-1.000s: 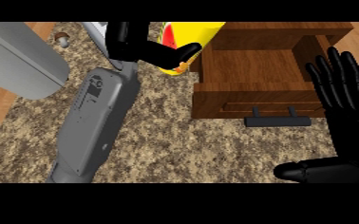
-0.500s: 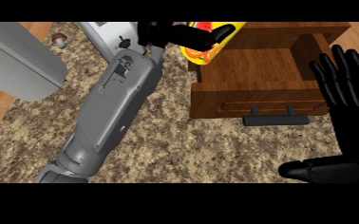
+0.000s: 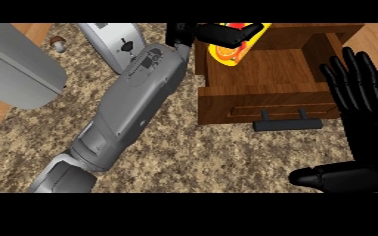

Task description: Pick up the cup, place it into the drawer and close the drawer

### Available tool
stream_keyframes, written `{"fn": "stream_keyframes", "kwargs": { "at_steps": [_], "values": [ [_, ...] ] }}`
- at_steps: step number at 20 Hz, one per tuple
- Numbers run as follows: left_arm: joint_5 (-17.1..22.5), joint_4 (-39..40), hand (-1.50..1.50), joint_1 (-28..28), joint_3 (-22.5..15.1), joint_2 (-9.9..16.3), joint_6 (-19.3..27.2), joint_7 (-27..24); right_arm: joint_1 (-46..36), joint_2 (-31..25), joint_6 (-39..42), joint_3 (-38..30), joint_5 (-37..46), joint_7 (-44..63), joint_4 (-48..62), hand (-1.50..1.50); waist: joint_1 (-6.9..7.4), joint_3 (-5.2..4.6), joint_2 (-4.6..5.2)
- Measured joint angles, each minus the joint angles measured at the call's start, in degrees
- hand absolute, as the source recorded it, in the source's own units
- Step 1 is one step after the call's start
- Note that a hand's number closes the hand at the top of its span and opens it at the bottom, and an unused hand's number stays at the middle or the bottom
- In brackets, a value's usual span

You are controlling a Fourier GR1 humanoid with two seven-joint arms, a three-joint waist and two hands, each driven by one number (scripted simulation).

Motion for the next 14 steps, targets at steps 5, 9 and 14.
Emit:
{"fn": "stream_keyframes", "kwargs": {
  "at_steps": [5,9,14],
  "values": [
    [4.31,6.86,1.5,-2.91,-3.83,-0.01,0.49,-2.21,-0.34,-0.16,0.1,-0.14,-0.45,0.5,-0.03,-1.5,-0.77,0.01,0.16],
    [6.26,11.46,1.5,-5.38,-6.92,-0.01,0.6,-2.93,-1.22,-0.01,0.5,-0.06,-0.42,-0.86,1.61,-1.5,-1.32,0.03,0.38],
    [9.08,13.88,1.5,-6.51,-12.04,0.0,2.01,-3.21,-2.56,0.22,0.48,0.78,-0.26,-0.56,1.96,-1.5,-2.46,0.05,0.59]
  ]
}}
